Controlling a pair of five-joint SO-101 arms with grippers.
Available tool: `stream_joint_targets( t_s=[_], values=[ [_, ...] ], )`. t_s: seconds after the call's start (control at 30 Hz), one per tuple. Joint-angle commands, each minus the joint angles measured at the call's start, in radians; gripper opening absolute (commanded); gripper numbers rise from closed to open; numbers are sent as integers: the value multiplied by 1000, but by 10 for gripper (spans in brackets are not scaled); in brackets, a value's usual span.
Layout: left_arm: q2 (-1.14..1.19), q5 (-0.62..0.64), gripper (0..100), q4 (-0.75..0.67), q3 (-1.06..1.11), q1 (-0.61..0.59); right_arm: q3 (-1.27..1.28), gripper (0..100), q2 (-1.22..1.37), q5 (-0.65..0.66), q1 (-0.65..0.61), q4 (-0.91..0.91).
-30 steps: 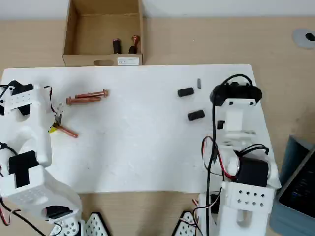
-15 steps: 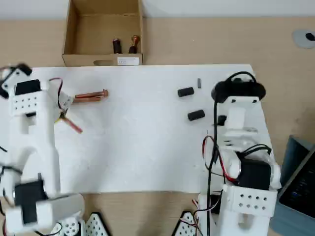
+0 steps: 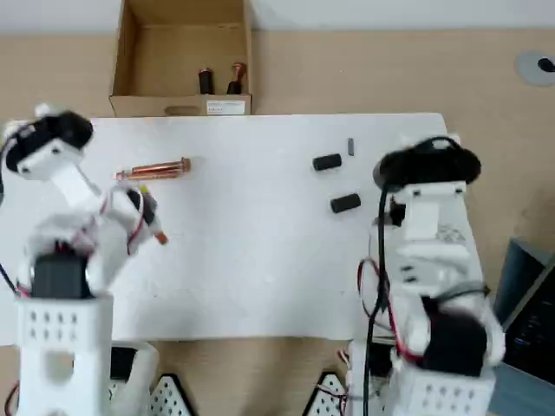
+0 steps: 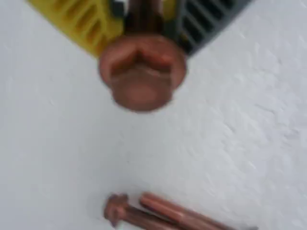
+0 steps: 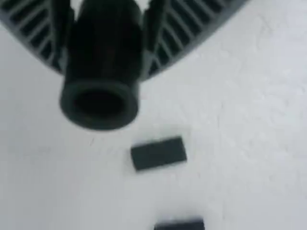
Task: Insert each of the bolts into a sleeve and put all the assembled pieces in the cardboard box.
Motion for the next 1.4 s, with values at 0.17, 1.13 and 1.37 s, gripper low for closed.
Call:
stream_joint_targets(
  t_s=[0.17,1.13,1.37],
  values=[
    [-394,-9,2,-166,252,46,199,9,-260,37,-93,-60],
    [-805,66,2,-494,457,354,590,9,-593,35,-774,-258],
    [-805,141,2,-462,446,411,590,9,-593,58,-851,-258]
  ],
)
